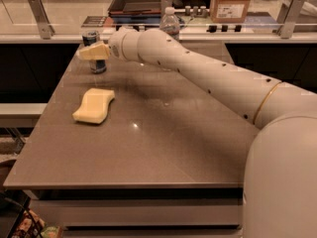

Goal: Pick redbull can

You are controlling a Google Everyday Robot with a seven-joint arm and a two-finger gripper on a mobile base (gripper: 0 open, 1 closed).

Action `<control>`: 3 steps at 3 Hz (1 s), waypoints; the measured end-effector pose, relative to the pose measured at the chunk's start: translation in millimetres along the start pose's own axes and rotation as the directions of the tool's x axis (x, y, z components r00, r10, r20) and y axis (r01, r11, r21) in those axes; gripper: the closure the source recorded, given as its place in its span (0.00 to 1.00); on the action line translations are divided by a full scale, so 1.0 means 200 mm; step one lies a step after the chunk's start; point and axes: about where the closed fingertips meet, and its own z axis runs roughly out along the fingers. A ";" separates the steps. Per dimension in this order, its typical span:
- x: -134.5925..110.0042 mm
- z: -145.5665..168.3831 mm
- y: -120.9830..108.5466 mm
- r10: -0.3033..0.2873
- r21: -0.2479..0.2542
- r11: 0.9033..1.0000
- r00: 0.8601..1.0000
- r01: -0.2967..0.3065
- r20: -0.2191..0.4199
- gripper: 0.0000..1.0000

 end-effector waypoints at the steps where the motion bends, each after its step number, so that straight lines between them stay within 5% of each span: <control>1: -0.03 0.05 0.01 -0.001 -0.007 1.000 0.998 0.001 0.055 0.00; 2: -0.05 0.07 0.03 -0.001 -0.025 1.000 0.995 0.004 0.096 0.00; 3: -0.06 0.09 0.05 -0.001 -0.033 0.999 0.995 0.004 0.101 0.15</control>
Offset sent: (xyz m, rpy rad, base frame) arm 0.0084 0.0211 0.0127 0.1153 -0.0923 0.0511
